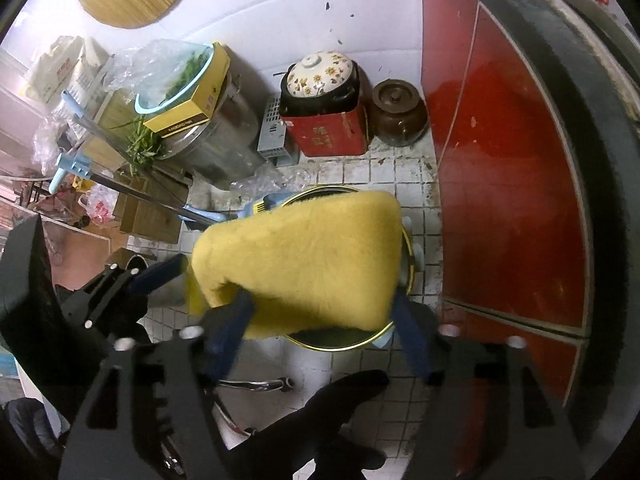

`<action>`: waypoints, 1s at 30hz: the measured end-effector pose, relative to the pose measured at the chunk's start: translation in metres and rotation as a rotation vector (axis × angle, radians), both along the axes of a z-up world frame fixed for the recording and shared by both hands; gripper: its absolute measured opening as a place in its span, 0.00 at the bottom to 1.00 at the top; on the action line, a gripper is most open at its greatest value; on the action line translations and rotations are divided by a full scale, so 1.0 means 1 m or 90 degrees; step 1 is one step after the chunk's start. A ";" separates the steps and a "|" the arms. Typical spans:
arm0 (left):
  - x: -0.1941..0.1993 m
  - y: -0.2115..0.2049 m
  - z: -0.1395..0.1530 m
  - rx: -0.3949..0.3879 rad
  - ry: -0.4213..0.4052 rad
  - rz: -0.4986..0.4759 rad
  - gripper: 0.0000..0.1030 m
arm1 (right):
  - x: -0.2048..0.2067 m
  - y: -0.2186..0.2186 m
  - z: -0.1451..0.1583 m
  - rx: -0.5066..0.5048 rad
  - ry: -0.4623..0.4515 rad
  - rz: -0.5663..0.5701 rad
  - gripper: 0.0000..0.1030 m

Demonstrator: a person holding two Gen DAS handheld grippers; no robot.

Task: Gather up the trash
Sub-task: 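Carry both items over the bin and open both tools to drop them, then swing both tools back over the countertop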

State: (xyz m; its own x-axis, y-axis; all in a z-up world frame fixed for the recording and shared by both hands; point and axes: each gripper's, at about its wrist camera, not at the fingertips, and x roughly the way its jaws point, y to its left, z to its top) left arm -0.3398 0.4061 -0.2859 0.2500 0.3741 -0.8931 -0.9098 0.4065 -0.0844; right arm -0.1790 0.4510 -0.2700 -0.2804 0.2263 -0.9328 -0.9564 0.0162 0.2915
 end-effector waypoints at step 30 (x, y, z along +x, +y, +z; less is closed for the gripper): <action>0.036 -0.066 0.105 0.094 0.024 -0.118 0.94 | 0.064 -0.109 0.134 0.095 -0.021 -0.131 0.92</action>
State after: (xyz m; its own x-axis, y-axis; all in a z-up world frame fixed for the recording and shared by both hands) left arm -0.3033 0.3402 -0.1805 0.2940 0.4522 -0.8421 -0.8197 0.5723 0.0212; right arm -0.1152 0.3419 -0.1363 -0.1835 0.4119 -0.8926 -0.9467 0.1705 0.2733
